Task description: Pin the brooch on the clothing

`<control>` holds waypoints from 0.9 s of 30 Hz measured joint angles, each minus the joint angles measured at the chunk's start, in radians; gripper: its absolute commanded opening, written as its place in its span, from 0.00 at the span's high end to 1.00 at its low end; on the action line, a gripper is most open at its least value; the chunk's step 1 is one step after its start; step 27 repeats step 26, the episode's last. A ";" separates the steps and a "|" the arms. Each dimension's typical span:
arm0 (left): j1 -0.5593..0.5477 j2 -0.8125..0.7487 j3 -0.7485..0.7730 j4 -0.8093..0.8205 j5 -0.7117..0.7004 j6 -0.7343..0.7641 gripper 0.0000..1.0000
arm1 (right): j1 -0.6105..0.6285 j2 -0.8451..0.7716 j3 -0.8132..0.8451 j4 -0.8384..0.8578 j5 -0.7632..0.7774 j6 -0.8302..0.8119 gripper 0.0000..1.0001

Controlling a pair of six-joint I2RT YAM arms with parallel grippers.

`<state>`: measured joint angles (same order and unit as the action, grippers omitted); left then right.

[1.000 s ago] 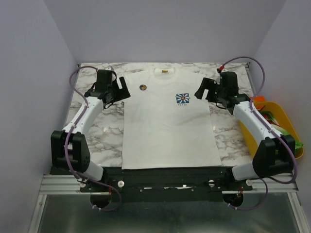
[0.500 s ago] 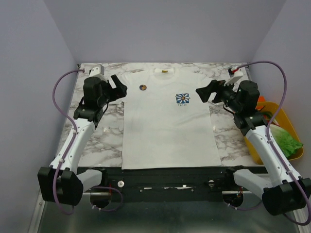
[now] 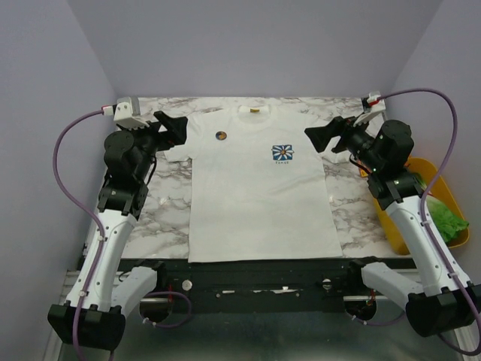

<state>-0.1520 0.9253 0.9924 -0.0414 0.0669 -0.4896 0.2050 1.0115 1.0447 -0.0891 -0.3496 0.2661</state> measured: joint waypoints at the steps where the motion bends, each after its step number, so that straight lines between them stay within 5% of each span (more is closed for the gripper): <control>1: 0.000 -0.007 0.000 0.003 0.000 0.002 0.01 | 0.000 0.000 0.008 0.000 0.000 0.002 0.00; 27: 0.000 -0.028 -0.045 0.014 -0.013 0.018 0.01 | 0.000 -0.044 0.033 0.048 0.001 -0.028 0.00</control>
